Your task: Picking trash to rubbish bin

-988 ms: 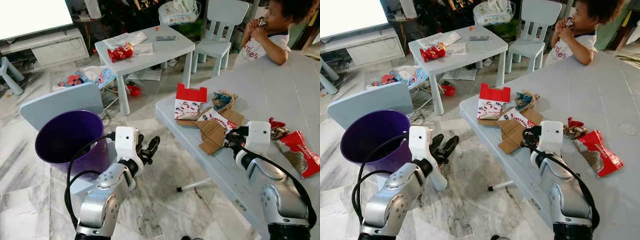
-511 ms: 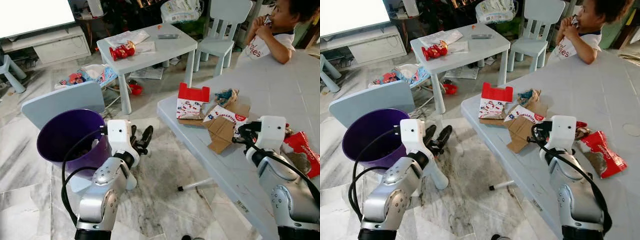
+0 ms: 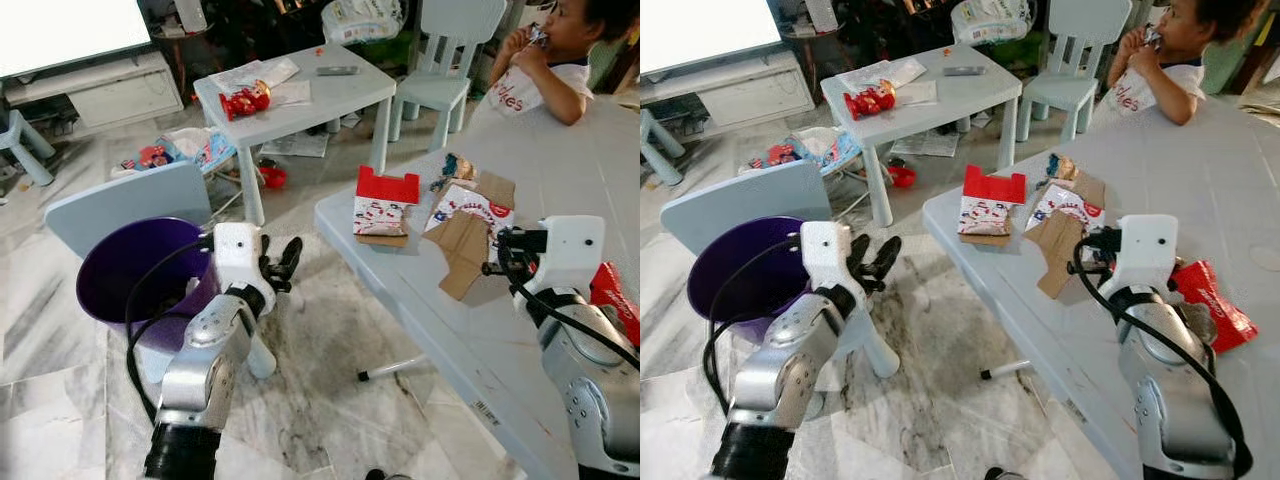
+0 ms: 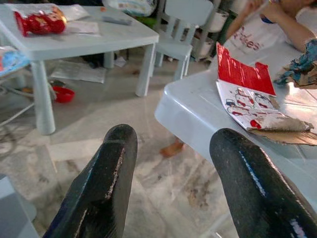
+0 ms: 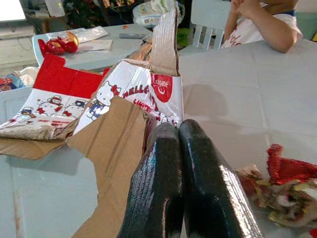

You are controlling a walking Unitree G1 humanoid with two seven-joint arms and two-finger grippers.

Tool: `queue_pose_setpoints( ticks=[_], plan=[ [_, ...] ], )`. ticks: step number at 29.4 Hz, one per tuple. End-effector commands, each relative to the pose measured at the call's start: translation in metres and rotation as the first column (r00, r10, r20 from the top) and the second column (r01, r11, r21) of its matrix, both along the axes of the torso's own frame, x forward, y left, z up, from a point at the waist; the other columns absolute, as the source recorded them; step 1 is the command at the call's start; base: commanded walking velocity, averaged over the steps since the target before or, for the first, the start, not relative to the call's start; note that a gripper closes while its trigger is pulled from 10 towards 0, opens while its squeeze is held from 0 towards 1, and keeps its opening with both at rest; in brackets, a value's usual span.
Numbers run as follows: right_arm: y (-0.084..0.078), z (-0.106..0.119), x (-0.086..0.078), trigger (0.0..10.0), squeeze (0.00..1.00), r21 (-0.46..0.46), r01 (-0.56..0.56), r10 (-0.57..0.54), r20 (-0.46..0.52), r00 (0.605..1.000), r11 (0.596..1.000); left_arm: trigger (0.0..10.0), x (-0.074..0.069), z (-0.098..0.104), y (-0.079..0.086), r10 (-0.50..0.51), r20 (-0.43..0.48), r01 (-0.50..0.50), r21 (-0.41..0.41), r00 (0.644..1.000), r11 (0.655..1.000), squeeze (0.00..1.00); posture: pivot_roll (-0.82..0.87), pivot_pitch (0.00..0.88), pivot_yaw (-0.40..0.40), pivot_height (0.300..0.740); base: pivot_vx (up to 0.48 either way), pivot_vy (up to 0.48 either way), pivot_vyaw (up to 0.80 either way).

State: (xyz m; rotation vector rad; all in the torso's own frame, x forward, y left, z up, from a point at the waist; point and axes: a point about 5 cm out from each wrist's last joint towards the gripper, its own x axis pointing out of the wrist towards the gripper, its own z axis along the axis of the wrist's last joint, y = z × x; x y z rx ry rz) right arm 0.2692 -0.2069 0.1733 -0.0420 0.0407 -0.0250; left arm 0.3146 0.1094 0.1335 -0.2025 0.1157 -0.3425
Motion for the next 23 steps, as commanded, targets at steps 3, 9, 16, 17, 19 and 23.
queue_pose_setpoints(
  ticks=[3,9,16,17,19,23],
  plan=[
    [-0.006,0.014,-0.011,0.0,0.0,-0.043,0.027,-0.025,0.052,0.998,0.999,10.0,0.009,-0.005,-0.005,-0.062,0.005,0.061,0.054,0.998,0.997,0.0,-0.1,0.119,0.019,0.74,0.0,0.0,0.0],
    [-0.012,0.02,-0.025,0.0,0.0,-0.074,0.06,-0.056,0.059,0.997,0.995,10.0,0.016,-0.007,-0.019,-0.149,0.013,0.148,0.085,0.989,0.985,0.0,-0.15,0.131,0.034,0.74,0.0,0.0,0.0],
    [-0.024,0.022,-0.042,0.0,0.0,-0.112,0.107,-0.104,0.039,0.994,0.988,10.0,0.026,-0.007,-0.042,-0.248,0.045,0.24,0.128,0.968,0.962,0.0,-0.18,0.14,0.04,0.74,0.0,0.0,0.0],
    [-0.025,0.023,-0.043,0.0,0.0,-0.114,0.111,-0.107,0.043,0.993,0.987,10.0,0.027,-0.007,-0.044,-0.257,0.05,0.248,0.138,0.965,0.959,0.0,-0.19,0.143,0.039,0.74,0.0,0.0,0.0],
    [-0.025,0.025,-0.044,0.0,0.0,-0.118,0.113,-0.108,0.051,0.993,0.987,10.0,0.029,-0.007,-0.049,-0.268,0.059,0.257,0.149,0.962,0.955,0.0,-0.2,0.144,0.038,0.74,0.0,0.0,0.0],
    [-0.023,0.031,-0.046,0.0,0.0,-0.126,0.114,-0.106,0.069,0.992,0.986,10.0,0.036,-0.004,-0.056,-0.283,0.097,0.263,0.181,0.954,0.948,0.0,-0.21,0.148,0.039,0.74,0.0,0.0,0.0]
  ],
)
